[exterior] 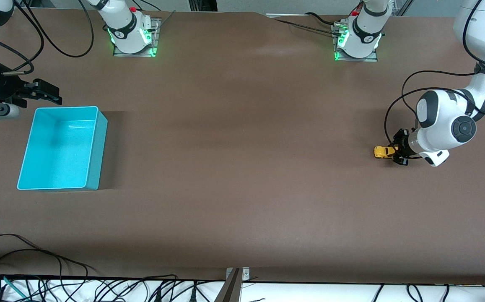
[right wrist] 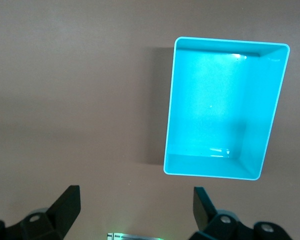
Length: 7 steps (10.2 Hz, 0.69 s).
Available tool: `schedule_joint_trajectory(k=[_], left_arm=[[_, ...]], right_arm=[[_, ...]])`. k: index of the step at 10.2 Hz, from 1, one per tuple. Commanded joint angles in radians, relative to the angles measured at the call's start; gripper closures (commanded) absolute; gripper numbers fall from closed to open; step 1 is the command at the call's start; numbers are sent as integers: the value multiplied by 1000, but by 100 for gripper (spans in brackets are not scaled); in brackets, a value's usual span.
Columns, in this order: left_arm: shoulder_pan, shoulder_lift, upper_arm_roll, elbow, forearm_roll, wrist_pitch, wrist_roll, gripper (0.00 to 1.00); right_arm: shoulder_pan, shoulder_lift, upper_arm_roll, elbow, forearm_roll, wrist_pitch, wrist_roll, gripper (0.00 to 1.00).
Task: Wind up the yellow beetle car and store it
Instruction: 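Drag the car back and forth along the table with the left gripper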
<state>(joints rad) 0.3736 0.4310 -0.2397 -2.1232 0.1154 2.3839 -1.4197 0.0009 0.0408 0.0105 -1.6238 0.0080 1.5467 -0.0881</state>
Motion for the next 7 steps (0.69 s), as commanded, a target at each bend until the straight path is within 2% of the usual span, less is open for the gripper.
schedule_joint_trajectory(k=[1, 6, 7], left_arm=[[27, 100, 10, 14, 44, 51, 62, 100], [31, 94, 8, 14, 43, 44, 52, 100], [37, 89, 8, 15, 35, 46, 50, 71]], right_arm=[[-2, 7, 2, 21, -2, -5, -12, 0], [-4, 7, 2, 21, -2, -7, -12, 0], [-2, 7, 2, 21, -2, -5, -12, 0]])
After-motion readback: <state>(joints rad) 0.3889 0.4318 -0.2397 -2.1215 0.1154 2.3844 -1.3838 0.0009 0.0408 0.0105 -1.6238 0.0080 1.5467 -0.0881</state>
